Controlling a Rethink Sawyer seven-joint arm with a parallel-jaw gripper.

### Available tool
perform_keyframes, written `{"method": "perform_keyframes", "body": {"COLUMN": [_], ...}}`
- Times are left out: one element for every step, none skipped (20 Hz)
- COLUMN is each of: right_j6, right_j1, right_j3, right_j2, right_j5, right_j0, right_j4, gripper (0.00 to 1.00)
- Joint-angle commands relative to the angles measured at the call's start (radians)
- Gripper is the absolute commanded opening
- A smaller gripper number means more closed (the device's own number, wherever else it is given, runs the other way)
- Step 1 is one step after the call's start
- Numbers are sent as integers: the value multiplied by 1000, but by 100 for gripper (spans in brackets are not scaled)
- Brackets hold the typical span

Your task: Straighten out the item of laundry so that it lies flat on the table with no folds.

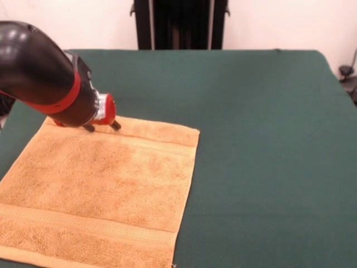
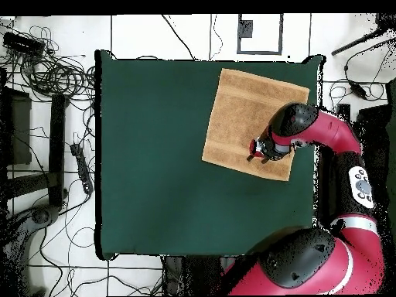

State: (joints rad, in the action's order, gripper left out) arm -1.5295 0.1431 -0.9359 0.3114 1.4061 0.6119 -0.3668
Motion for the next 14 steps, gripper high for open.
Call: {"method": "perform_keyframes", "body": {"right_j6": [118,122,126,127,125,124,120,117,108,97,75,60,43,25], "right_j1": [-25,-20,-13,-12,-9,-7,-6,3,8,9,16,20,27,34], "right_j3": [-227,-235,-248,-252,-257,-261,-265,-279,-283,-281,-281,-275,-266,-257], "right_j2": [11,13,16,18,20,23,25,27,28,29,27,28,29,30], "right_j5": [155,159,164,168,170,173,177,178,183,188,202,218,239,259], "right_j0": [-12,-10,-7,-6,-4,-3,-1,2,3,3,1,-1,-3,-6], "right_j4": [12,13,15,16,18,20,23,26,29,33,40,46,55,64], "gripper": [100,100,100,100,100,100,100,100,100,100,100,100,100,100]}}
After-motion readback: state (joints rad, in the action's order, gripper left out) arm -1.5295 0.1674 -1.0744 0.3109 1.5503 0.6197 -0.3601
